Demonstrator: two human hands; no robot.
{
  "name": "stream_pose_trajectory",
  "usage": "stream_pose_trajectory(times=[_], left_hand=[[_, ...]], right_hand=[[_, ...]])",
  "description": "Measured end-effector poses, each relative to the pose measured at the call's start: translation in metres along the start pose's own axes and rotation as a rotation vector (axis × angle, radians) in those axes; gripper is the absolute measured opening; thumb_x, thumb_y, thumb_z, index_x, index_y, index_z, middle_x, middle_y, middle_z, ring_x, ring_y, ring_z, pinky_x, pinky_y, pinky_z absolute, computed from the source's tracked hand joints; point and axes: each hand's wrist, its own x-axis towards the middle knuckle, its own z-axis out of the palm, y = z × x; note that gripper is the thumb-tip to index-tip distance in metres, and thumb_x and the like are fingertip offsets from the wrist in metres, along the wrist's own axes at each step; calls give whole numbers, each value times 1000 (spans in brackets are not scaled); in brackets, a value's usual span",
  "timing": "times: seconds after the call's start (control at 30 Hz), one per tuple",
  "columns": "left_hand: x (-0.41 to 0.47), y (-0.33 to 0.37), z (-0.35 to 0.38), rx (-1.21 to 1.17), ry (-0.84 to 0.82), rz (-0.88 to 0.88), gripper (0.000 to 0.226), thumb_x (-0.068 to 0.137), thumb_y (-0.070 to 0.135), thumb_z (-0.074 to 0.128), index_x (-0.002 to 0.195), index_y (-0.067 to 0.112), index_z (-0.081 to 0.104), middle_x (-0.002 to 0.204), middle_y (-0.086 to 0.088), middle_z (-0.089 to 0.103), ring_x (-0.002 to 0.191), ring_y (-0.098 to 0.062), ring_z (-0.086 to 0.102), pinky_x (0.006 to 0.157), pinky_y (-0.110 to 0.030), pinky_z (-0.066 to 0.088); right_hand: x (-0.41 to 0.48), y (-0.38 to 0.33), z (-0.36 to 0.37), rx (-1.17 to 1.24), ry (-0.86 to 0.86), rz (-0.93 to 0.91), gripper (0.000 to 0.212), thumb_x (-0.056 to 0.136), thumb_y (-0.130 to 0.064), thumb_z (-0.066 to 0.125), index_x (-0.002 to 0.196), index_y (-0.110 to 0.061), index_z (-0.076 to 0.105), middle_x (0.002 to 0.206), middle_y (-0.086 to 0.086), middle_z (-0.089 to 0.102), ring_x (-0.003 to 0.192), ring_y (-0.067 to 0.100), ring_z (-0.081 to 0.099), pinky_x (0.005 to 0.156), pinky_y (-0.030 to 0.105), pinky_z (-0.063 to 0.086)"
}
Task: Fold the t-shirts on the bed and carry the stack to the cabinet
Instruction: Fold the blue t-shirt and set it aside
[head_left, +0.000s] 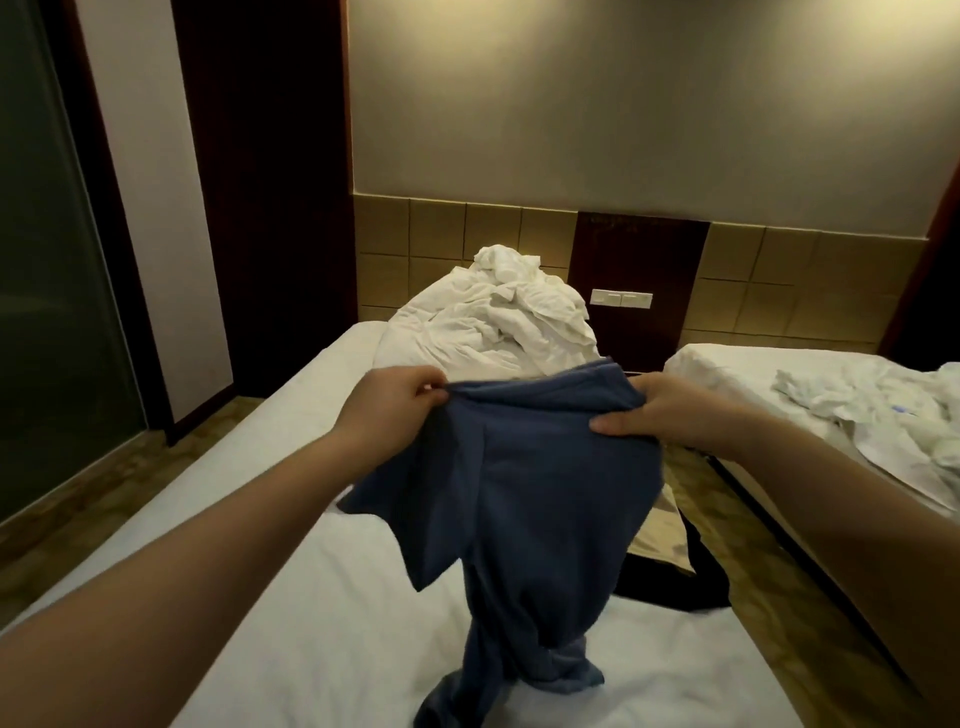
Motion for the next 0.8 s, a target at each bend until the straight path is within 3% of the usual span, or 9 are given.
stream_pose_trajectory(times=[0.13,0.23,0.3,0.4,0.47,0.57,0.6,0.7,0.8], left_hand=[[9,4,-2,-256,-143,-76,16,100,21,36,100,18,52,80,-6,60,49,-15,62,46,-23,51],[30,9,-21,-224,-189,24,18,98,22,43,94,10,56,79,-11,58,54,-20,59,53,-27,48],[43,12,-41,-157,-238,130,16,92,28,54,93,13,58,82,-7,58,67,-18,56,63,-26,46],[60,17,-53,250,-415,234,21,87,33,62,98,16,61,89,-2,60,84,-20,55,76,-31,46],[77,30,-68,426,-313,328,22,91,27,57,101,8,63,97,-10,62,91,-27,56,80,-34,44],[119,60,-112,230,152,347,22,90,17,56,103,1,64,103,-20,64,98,-30,59,79,-34,40],[127,67,-121,213,136,349,20,90,15,55,102,2,65,102,-20,65,98,-30,59,79,-34,41],[136,62,-116,389,-80,326,21,88,19,55,102,7,67,102,-15,66,99,-31,61,81,-32,43],[137,65,-126,321,12,342,27,88,29,60,103,8,68,100,-14,67,95,-26,61,73,-28,38]], right_hand=[[7,2,5,22,108,-105,24,88,-34,61,109,-23,61,109,-1,65,102,18,60,91,30,45],[9,-14,-10,179,178,-82,24,82,-32,66,103,-22,60,105,3,65,96,21,62,75,28,48],[4,-26,-32,259,14,-41,41,67,-33,75,102,-22,58,103,1,65,92,20,63,69,27,50],[5,-46,-51,-111,-138,56,47,67,-31,80,108,-17,60,106,3,67,92,19,65,72,28,53],[16,-66,-67,-551,266,-82,30,83,-31,67,103,-9,65,105,11,66,94,26,62,77,33,49],[22,-108,-105,-617,923,-352,24,93,-18,50,105,-3,64,105,23,63,98,38,58,74,35,40],[22,-115,-109,-619,965,-397,24,93,-19,50,107,-6,64,106,21,63,100,38,58,75,36,41],[38,-106,-98,-970,627,-382,28,90,-24,52,116,-18,61,121,13,61,110,32,57,86,36,47],[35,-104,-109,-809,818,-420,23,94,-23,49,109,-12,62,112,17,65,102,34,59,77,37,43]])
